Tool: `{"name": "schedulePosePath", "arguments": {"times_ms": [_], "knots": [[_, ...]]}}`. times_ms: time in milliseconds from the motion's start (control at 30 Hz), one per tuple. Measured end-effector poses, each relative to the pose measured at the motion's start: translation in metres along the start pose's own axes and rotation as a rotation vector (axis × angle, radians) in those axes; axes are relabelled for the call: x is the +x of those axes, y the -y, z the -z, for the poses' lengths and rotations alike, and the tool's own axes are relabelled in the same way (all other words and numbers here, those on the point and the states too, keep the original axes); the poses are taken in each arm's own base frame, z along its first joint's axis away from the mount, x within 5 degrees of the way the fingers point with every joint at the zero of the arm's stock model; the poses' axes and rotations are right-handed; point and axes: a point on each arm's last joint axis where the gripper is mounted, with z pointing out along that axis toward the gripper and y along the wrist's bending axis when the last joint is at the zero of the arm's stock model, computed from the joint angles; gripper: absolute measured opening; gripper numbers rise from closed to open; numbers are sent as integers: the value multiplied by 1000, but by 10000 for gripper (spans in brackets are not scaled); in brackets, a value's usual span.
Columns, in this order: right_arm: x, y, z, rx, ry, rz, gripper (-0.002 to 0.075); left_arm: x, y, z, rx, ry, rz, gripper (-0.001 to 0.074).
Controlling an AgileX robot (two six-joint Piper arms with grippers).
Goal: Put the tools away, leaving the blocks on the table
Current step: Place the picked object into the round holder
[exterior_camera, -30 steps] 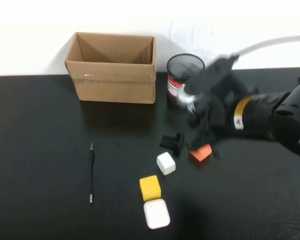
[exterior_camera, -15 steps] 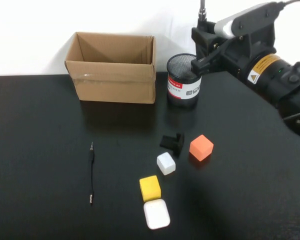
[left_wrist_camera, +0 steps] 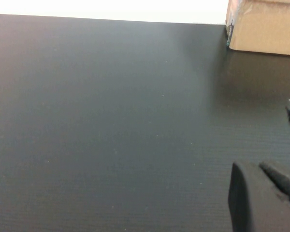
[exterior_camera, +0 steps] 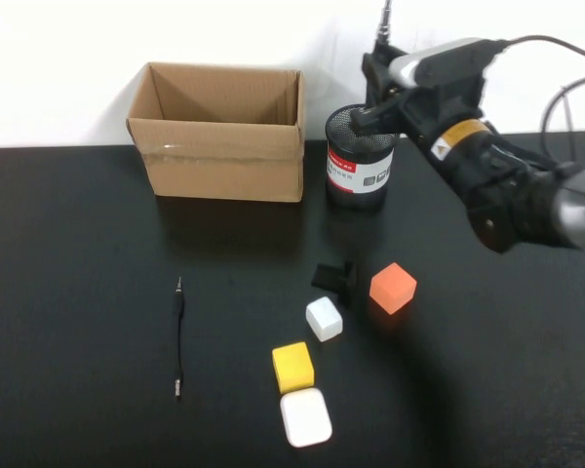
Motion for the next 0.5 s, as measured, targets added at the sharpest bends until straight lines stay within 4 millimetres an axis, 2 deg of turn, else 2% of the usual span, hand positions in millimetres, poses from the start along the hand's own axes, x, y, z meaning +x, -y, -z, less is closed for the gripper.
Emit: {"name": "schedulePosePath", "arguments": {"times_ms": [100, 133, 167, 233, 333, 500], "knots": [[7, 1, -10, 1, 0, 22, 118, 0, 0, 0, 0, 0, 0, -4], [31, 2, 0, 14, -126, -12, 158, 0, 0, 0, 0, 0, 0, -4], [9, 2, -12, 3, -16, 35, 197, 0, 0, 0, 0, 0, 0, -4], [10, 2, -12, 9, -31, 45, 233, 0, 0, 0, 0, 0, 0, -4], [10, 3, -12, 16, -37, 46, 237, 0, 0, 0, 0, 0, 0, -4], [-12, 3, -10, 23, -106, 50, 235, 0, 0, 0, 0, 0, 0, -4]]}}
